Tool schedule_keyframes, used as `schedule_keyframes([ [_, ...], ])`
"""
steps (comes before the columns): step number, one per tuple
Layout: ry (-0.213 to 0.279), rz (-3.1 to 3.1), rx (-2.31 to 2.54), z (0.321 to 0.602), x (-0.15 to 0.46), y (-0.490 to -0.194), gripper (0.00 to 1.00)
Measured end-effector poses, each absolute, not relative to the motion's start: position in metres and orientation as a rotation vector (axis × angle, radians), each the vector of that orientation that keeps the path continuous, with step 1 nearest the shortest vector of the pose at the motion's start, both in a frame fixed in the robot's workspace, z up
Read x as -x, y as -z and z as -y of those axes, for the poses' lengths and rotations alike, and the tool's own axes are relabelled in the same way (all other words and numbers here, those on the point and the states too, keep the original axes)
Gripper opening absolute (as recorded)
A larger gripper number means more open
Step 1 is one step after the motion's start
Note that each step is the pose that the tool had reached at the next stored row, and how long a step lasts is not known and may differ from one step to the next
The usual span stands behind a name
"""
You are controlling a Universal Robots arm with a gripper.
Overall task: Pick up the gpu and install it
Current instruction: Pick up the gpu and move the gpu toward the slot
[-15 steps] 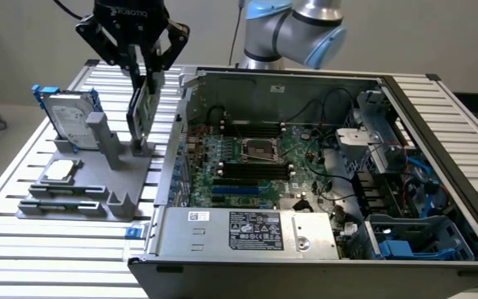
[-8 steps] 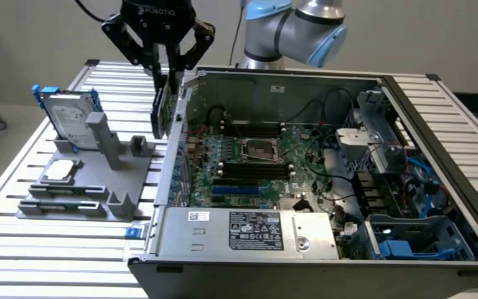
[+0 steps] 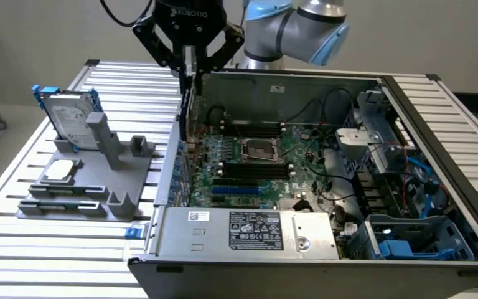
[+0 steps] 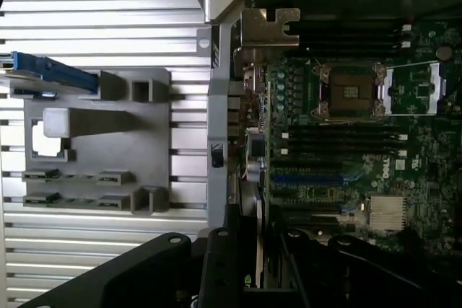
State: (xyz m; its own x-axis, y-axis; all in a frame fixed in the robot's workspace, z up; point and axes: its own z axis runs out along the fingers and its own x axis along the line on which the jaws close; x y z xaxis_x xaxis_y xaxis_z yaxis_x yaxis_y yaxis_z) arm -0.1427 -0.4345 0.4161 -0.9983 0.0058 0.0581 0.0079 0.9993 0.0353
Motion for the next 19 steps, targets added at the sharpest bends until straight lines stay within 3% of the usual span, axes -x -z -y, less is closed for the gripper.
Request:
schedule_keyframes([
  [19,0.025,3.084,0.011,0.433,0.056,-0.386,0.26],
])
